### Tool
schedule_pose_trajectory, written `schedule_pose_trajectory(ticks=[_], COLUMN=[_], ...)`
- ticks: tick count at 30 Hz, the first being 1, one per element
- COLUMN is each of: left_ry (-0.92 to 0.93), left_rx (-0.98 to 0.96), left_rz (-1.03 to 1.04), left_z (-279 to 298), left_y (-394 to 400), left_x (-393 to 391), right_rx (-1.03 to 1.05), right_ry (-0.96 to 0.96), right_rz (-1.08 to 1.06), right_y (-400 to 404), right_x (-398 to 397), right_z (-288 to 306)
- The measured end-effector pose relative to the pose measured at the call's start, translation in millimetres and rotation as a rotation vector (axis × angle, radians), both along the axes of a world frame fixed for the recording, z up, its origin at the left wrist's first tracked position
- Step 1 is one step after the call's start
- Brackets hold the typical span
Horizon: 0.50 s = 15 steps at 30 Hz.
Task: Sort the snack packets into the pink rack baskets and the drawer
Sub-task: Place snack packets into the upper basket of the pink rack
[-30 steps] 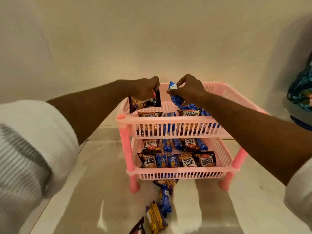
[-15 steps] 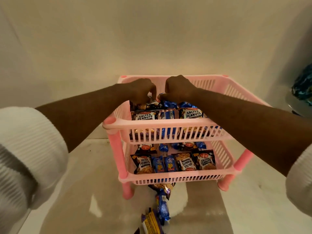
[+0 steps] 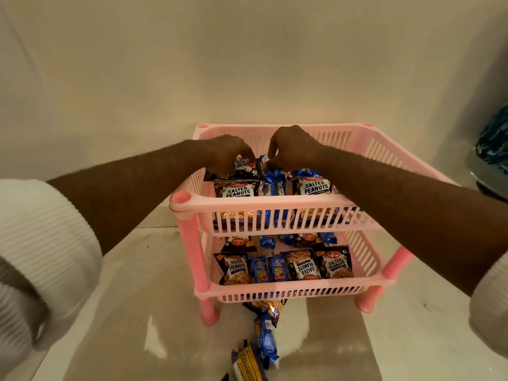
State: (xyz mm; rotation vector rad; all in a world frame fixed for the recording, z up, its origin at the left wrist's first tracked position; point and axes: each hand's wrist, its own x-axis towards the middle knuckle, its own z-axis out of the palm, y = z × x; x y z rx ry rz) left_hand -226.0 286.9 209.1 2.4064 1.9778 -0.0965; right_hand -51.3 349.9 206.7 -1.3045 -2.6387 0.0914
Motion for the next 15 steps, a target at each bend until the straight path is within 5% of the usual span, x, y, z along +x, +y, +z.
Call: schedule_pose_trajectory(ticks=[7, 15], left_ry=[-0.039, -0.303], left_rx=[0.05, 0.278], left_rz=[0.063, 0.065], left_z=[5, 38], left_y=[-12, -71], left_x=[5, 40], right_rx=[0.0, 0.112], right_ry=[0.06, 0.303], right_rz=[0.02, 0.021], right_y=[-12, -60], right_x=[4, 30], right_z=[3, 31])
